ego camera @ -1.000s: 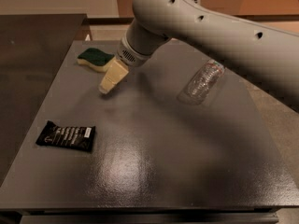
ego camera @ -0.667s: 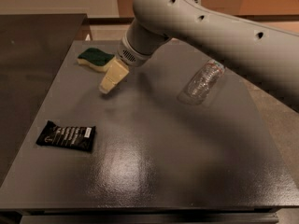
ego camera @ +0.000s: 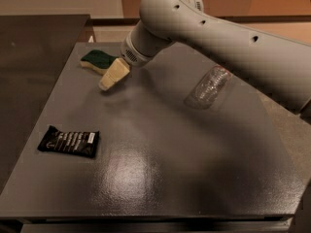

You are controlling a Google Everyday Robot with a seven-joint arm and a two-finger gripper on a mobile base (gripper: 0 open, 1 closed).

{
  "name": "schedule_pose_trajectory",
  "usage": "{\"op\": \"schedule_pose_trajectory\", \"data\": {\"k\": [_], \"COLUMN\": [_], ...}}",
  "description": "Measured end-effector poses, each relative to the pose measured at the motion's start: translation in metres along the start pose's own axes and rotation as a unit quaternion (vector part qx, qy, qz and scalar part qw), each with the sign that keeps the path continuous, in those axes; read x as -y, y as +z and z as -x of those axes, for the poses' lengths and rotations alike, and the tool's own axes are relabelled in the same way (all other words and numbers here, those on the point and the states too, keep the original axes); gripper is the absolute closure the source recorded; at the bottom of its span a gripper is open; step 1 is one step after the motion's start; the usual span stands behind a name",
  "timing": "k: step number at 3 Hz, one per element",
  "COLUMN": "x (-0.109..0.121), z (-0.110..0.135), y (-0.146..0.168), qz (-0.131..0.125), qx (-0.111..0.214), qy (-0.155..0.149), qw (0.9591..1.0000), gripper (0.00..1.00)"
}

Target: Move sponge near rxbar chocolate

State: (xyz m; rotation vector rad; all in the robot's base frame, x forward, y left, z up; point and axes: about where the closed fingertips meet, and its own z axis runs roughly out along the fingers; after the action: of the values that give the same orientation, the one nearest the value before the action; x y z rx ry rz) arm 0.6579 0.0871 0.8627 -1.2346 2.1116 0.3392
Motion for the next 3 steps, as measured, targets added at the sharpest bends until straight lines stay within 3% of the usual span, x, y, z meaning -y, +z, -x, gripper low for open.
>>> {"op": "schedule_pose_trajectory", "data": {"k": [3], "x": [0.017], "z": [0.028], "y": [0.054], "qz": [0.01], "qx": [0.014], "qy": [0.002], "qw": [0.9999], "gripper": [0.0]}}
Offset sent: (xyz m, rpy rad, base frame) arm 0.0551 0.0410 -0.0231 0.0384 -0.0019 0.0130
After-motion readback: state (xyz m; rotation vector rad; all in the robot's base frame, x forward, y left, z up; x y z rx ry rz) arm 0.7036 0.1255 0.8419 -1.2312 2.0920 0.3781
